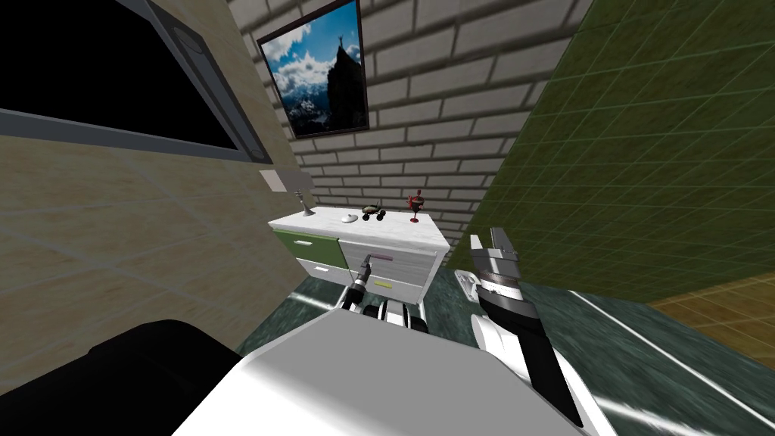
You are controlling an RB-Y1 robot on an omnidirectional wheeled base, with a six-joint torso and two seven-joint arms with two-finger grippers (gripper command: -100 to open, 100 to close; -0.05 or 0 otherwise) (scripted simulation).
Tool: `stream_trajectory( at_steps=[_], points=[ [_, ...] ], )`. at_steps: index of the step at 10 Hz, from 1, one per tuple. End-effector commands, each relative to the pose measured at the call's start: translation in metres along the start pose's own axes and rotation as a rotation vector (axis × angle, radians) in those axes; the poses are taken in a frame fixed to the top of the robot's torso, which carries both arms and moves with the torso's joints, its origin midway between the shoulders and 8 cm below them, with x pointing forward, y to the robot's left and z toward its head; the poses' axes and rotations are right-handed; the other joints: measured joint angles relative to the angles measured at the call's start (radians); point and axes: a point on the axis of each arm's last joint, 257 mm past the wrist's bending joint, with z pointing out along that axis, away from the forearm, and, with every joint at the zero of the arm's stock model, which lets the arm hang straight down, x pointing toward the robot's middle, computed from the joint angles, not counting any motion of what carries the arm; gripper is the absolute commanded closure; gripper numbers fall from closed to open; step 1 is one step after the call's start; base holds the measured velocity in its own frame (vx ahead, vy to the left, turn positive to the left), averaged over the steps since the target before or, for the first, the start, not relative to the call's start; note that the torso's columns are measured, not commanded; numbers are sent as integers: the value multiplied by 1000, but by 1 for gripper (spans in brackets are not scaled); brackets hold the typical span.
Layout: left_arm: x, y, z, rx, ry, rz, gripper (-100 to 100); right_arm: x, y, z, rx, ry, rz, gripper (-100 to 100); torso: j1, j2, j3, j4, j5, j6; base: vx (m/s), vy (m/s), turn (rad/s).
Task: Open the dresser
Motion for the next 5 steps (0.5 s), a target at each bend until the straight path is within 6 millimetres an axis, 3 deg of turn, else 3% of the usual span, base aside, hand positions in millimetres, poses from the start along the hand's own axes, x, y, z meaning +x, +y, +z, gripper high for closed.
stream_trajectory(
  at_steps=[1,2,5],
  points=[
    [0,-3,2,2,-1,1,-100,0,0,0,0,0,0,0,-1,-4,-2,-1,0,0,46,-12,-2],
    [0,-3,3,1,-1,1,100,0,0,0,0,0,0,0,-1,-1,-1,-1,0,0,6,-2,1],
    [1,-9,-4,5,4,1,100,0,0,0,0,0,0,0,0,6,4,1,0,1,-176,-2,15]
  ],
)
